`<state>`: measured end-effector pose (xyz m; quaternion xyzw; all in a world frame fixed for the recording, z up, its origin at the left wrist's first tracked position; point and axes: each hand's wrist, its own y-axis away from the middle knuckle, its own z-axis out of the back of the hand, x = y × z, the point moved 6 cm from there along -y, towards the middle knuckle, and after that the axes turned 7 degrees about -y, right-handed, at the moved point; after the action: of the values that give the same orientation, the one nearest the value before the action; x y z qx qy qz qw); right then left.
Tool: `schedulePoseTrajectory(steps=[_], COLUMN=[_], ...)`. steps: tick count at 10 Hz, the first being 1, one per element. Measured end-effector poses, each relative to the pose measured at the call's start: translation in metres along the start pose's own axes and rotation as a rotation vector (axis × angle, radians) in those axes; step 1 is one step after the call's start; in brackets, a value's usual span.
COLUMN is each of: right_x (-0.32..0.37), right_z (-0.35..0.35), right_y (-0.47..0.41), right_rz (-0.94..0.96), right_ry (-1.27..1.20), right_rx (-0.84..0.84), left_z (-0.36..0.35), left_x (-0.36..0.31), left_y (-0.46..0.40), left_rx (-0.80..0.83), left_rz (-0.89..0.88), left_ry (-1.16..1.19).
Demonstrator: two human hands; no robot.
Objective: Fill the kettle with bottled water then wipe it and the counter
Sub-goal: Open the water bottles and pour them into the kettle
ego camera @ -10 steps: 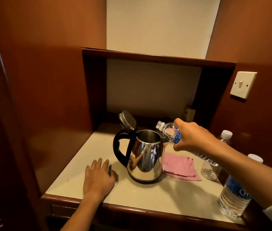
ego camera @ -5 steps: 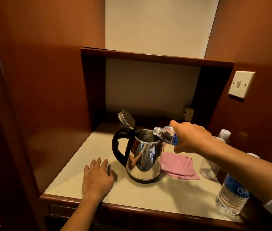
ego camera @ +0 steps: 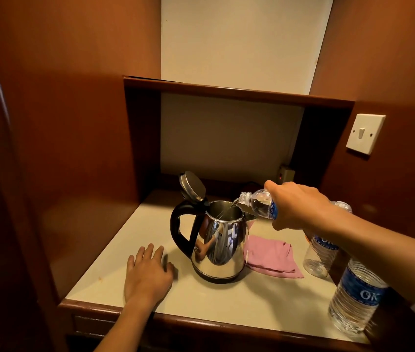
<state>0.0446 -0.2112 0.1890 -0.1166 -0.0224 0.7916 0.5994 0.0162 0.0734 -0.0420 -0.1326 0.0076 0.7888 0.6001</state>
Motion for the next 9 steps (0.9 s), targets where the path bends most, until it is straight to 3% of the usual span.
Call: schedulePoseTrajectory(steps=[9], right_x=[0.0021], right_z=[0.0044], right_y=[0.0055], right_rz=[0.024], right_ry=[0.065], right_rx=[0.030], left_z=[0.0004], left_x=[0.0002], left_y=[-0.0003], left_rx=[0.000], left_rz=[-0.003], left_ry=[-0.005])
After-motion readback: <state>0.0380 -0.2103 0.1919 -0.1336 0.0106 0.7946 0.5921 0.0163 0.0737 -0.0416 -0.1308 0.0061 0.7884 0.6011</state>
